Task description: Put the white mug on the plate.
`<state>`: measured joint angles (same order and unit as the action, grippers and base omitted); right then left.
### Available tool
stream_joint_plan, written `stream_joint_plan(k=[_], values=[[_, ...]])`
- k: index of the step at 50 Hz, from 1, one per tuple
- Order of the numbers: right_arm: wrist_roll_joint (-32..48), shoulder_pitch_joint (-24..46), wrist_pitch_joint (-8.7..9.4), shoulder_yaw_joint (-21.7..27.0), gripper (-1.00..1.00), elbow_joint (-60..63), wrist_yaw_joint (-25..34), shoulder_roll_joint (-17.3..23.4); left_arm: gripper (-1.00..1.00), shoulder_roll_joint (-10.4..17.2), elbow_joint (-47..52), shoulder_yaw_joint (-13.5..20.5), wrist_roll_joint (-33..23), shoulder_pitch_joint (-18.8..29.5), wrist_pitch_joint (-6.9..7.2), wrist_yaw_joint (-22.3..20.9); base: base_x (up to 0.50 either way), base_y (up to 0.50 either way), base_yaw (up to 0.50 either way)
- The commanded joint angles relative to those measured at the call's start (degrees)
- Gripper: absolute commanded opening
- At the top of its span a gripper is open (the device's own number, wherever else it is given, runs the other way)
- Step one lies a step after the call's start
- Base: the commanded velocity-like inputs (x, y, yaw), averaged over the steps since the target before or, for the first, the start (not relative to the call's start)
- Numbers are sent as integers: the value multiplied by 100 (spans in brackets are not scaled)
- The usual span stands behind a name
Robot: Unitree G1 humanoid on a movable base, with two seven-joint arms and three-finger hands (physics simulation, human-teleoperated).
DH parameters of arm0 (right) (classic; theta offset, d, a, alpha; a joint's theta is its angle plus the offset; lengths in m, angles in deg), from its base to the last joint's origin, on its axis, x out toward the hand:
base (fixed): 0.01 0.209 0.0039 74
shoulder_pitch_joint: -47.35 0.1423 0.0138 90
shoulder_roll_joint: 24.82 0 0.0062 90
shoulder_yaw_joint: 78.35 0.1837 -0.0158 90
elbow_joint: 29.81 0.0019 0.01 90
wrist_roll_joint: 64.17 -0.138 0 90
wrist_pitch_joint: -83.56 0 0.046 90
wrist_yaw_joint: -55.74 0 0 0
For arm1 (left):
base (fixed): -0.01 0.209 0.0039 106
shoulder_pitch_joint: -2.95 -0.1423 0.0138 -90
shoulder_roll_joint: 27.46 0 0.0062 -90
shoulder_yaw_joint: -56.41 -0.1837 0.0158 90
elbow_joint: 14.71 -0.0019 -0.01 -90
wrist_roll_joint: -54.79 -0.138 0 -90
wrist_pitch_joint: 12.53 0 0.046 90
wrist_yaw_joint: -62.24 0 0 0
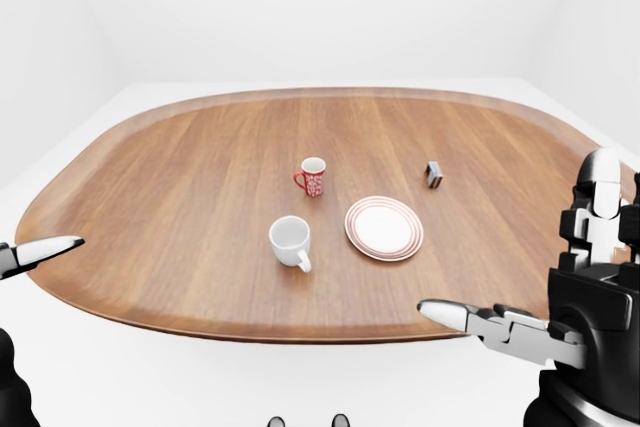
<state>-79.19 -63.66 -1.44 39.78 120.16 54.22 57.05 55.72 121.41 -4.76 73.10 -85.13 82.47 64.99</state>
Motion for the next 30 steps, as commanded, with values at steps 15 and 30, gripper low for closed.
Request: stream_joint_plan(k=[15,30], values=[[-491,-152,0,-158,100,1,-717,746,100,15,36,-11,60,19,0,24,40,0,0],[63,29,0,-625,100,1,-527,611,100,26,26,-4,67,30,0,27,26,0,0]])
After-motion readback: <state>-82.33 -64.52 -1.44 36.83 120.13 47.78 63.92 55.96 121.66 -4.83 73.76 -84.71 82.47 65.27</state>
